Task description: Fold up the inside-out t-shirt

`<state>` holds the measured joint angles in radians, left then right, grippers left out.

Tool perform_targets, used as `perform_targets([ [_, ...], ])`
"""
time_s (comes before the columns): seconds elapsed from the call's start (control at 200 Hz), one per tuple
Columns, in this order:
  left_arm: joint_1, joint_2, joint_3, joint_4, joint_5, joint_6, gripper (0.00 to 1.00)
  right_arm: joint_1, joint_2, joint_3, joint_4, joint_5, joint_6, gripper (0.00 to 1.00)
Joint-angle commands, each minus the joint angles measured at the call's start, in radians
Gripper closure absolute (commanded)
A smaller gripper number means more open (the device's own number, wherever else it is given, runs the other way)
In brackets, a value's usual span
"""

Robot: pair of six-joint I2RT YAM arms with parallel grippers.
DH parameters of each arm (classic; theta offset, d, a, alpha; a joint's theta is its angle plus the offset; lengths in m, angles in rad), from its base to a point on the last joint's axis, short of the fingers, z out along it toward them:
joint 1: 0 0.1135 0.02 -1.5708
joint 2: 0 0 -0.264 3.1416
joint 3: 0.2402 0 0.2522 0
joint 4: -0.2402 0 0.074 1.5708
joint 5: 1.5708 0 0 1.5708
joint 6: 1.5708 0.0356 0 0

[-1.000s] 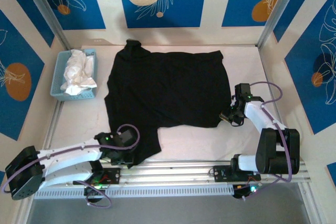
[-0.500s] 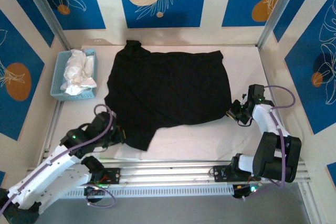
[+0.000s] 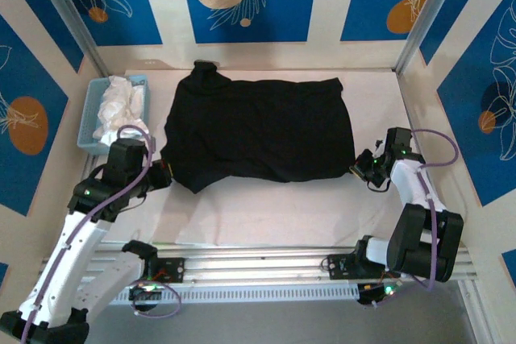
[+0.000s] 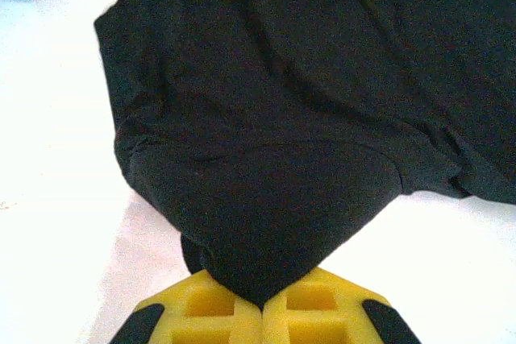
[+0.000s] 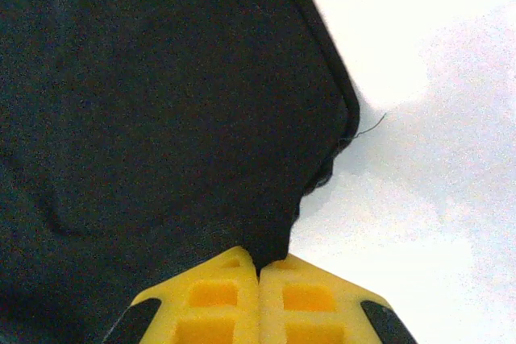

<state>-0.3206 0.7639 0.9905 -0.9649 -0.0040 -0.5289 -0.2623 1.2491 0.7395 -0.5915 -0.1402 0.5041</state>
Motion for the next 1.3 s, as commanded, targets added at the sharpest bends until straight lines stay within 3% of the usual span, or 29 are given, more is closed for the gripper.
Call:
perform_targets([
  [0.0,0.015,-0.020,0.052,-0.075,0.043,0.055,1.00,-0.005,-0.053,0.016,-0.036,-0.032,-0.014,0.96],
  [0.385,0.015,-0.098,-0.014,-0.306,0.070,0.067,1.00,-0.057,-0.064,0.075,-0.076,-0.016,-0.035,0.96],
  [0.565,0.015,-0.136,-0.129,-0.324,0.116,0.037,1.00,-0.076,-0.024,0.107,-0.057,-0.022,-0.025,0.96],
  [0.72,0.015,-0.118,-0.126,-0.319,0.123,0.045,1.00,-0.076,0.034,0.122,-0.041,-0.012,-0.026,0.96],
  [0.985,0.023,-0.086,-0.081,-0.225,0.170,0.042,1.00,-0.046,0.054,0.125,-0.021,-0.022,-0.028,0.95],
  [1.295,0.068,0.112,0.008,-0.001,0.147,0.127,1.00,0.012,0.133,0.205,-0.028,0.008,-0.048,0.91],
])
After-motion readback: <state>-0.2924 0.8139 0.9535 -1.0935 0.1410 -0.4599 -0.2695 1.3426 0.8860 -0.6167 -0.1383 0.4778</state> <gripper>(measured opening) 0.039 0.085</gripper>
